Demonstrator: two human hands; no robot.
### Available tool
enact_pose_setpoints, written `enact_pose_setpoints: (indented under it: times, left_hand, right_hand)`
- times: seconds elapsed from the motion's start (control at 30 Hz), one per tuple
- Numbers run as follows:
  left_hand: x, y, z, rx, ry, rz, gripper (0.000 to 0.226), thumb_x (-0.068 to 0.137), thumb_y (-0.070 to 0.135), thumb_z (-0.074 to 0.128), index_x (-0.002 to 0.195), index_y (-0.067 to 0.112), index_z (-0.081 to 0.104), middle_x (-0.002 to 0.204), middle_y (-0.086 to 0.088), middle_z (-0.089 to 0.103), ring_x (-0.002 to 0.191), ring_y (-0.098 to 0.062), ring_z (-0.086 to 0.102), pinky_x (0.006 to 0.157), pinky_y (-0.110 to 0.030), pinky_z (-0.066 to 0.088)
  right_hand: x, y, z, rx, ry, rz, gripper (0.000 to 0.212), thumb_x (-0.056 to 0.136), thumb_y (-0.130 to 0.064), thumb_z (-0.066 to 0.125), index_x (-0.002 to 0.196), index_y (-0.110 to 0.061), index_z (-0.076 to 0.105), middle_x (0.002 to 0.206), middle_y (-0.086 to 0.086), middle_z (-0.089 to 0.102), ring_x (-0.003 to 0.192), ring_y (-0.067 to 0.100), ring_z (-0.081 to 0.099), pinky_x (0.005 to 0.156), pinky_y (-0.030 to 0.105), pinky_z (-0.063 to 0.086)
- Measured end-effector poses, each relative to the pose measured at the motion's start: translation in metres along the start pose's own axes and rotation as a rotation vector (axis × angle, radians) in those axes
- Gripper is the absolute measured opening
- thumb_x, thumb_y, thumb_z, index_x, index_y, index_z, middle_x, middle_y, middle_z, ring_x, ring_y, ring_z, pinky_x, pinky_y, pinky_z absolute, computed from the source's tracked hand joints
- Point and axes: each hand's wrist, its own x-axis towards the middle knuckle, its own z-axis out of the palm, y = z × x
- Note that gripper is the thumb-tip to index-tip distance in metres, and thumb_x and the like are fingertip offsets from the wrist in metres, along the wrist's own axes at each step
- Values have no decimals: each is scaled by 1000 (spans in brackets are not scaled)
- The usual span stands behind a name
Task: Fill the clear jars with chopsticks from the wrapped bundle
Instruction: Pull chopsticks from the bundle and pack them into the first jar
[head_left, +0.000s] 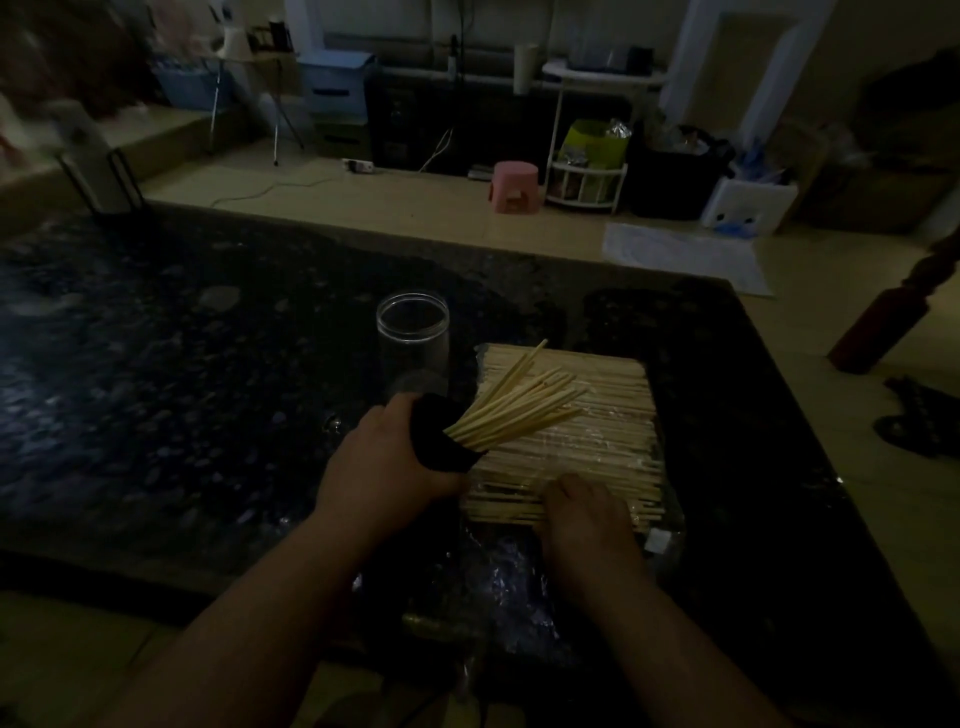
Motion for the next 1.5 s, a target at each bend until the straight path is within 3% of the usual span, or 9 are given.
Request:
enact_pose_setpoints:
  times: [0.3,0.43,0.6,0.7,0.8,0.9,1.03,1.2,1.5]
  left_hand:
    - [1,1,0,-34,6,19,76,55,51,84,121,36,50,115,4,58,105,-17,58,86,-35,51]
    - [0,1,-1,-38,7,33,75,55,50,86,120,38,51,114,5,59,104,-16,59,84,-32,50]
    - [0,2,-3,-40,5,31,78,55,48,85,123,36,50,115,5,57,104,-16,58,84,-32,50]
    - [0,2,-2,-38,6,39,78,55,47,85,123,37,50,115,4,57,104,-16,58,84,-32,50]
    - [0,1,1,-30,-6,40,79,54,50,84,124,37,49,115,5,56,105,-17,58,85,-32,49]
    - [0,3,2,-44,-10,44,79,53,50,84,123,37,51,110,8,56,104,-16,59,84,-32,50]
    - [1,5,2,-56,13,62,75,53,45,87,120,38,53,107,8,57,101,-14,59,82,-30,49]
    - [3,3,0,-58,24,63,77,51,50,87,118,37,52,107,11,57,100,-12,59,80,-31,51]
    - [4,5,3,-34,18,18,89,48,52,87,126,34,48,116,5,57,104,-15,57,84,-35,50]
  right_hand:
    - [2,0,4,5,-40,17,38,43,-24,90,73,-25,66,74,-4,61,65,21,60,60,30,46]
    - [1,0,0,51,-120,2,15,78,-25,69,88,-22,59,96,-1,59,91,25,55,70,33,32]
    - [-3,0,4,140,-62,-12,26,61,-14,79,68,-19,54,74,2,58,69,26,56,58,30,33]
    - [-1,-1,0,179,-73,-1,8,79,-15,65,86,-17,63,96,4,61,94,27,54,74,33,36]
    - [2,-1,-4,70,-180,-18,20,85,-18,58,103,-20,65,110,3,60,106,25,51,86,31,39]
    - [-4,-7,-7,-30,-251,-25,29,66,-20,72,93,-13,65,97,10,63,94,33,59,81,37,46]
    - [-9,-8,-5,-104,-253,-31,48,29,-24,86,71,-13,64,70,9,61,60,33,60,54,40,51]
    - [-13,-10,-25,53,-225,-20,29,86,-21,60,114,-20,54,109,4,62,99,27,61,81,32,47]
    - [-15,-14,-67,106,-173,-94,29,96,-44,42,111,-26,59,114,2,64,104,26,59,78,31,43]
